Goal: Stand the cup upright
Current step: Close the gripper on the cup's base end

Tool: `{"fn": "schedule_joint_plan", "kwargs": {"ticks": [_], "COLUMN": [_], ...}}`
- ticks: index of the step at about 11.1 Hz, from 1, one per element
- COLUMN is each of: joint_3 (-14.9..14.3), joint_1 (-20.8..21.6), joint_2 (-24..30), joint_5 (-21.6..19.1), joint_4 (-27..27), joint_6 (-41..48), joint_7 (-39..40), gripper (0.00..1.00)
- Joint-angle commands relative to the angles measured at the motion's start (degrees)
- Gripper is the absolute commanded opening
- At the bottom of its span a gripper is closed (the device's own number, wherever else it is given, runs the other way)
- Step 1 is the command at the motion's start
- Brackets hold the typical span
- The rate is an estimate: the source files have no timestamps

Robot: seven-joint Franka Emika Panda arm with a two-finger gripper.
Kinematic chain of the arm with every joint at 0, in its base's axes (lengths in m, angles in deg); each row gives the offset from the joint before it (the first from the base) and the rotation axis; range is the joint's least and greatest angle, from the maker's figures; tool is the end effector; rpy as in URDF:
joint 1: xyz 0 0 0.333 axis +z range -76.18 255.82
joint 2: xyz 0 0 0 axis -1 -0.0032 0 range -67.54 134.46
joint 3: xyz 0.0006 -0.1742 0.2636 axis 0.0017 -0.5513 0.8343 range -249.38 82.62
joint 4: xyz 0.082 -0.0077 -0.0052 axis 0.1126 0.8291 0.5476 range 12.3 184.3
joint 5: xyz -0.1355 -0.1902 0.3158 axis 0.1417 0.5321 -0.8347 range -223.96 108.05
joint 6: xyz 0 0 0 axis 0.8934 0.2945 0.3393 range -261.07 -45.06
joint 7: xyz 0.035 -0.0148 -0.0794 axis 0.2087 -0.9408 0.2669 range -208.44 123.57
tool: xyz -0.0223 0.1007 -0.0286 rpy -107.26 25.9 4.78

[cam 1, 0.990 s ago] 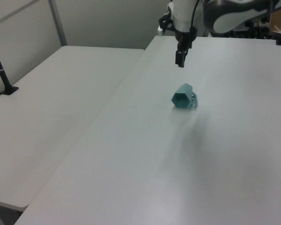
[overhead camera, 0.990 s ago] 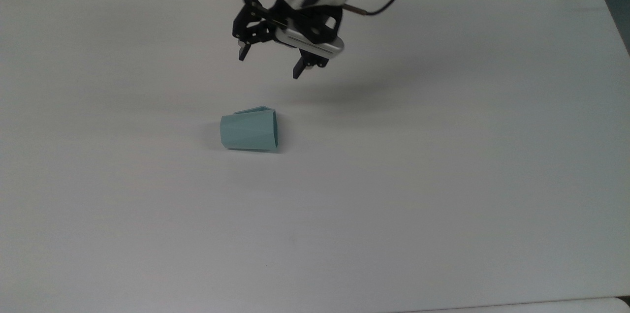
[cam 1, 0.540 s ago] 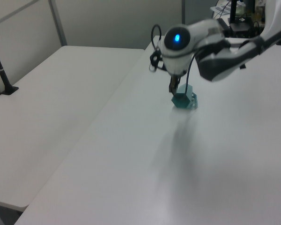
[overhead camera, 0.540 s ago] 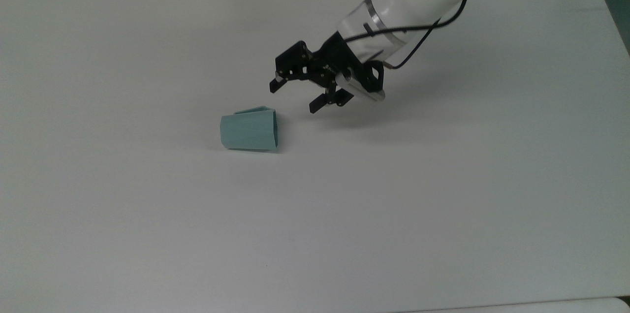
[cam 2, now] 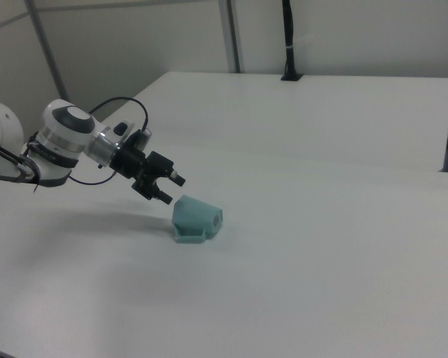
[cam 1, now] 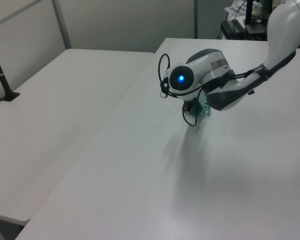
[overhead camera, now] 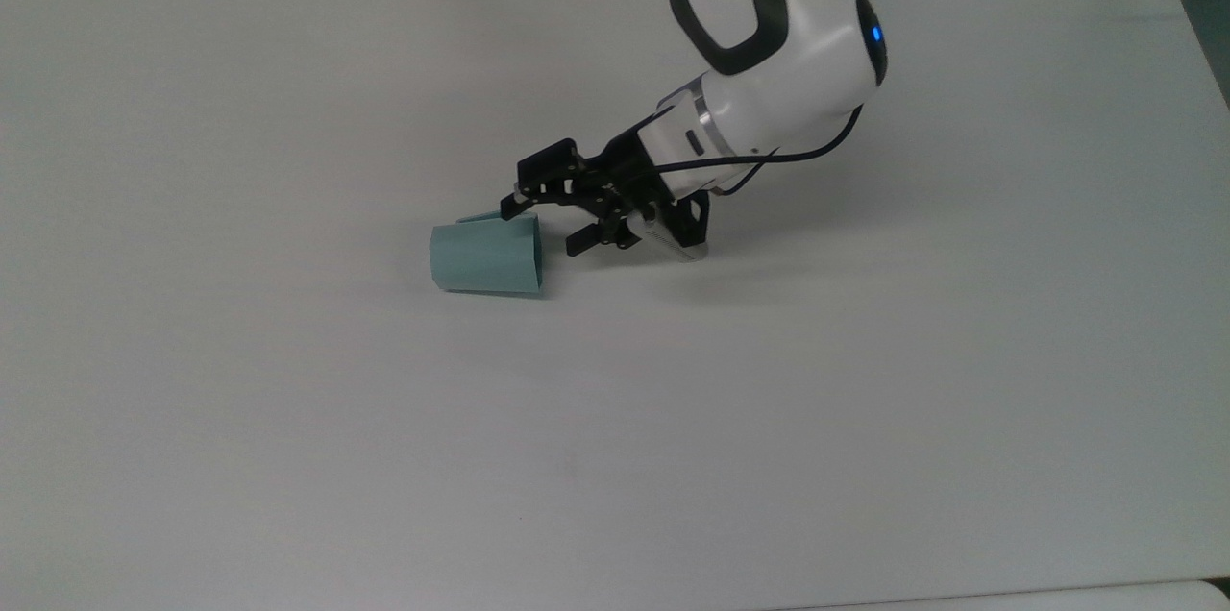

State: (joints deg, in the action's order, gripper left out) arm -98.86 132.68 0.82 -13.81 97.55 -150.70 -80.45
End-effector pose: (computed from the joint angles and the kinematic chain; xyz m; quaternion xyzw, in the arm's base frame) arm 0.6139 0.2847 0.3324 0.8974 0.0711 0.1119 0.4207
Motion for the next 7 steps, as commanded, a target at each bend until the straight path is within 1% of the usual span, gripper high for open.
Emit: {"fn": "schedule_joint_plan", "kwargs": {"ticks": [1,2,3,4,5,6,7], "joint_3": [-0.3,-0.3,-0.3,-0.3,-0.2,-0.3,-0.2], "joint_1": [-1.7,-2.0,-2.2,-2.3,-2.3,-2.3,-2.3], "joint_2": [0.7,0.6,0.2,0.1,0.1,0.1,0.1], "joint_5": [1.6,2.0,2.1,2.2,2.0,2.1,2.2], "joint_4": [2.9,3.7,4.0,4.0,3.9,3.9,3.9], "joint_6": [-0.8,-0.9,-0.9,-0.9,-0.9,-1.2,-2.1], "joint_7": [-1.1,-1.1,-1.2,-1.2,-1.5,-2.1,-2.1], "gripper": [1.0,1.0,0.97,0.71,0.42,0.29,0.21]}}
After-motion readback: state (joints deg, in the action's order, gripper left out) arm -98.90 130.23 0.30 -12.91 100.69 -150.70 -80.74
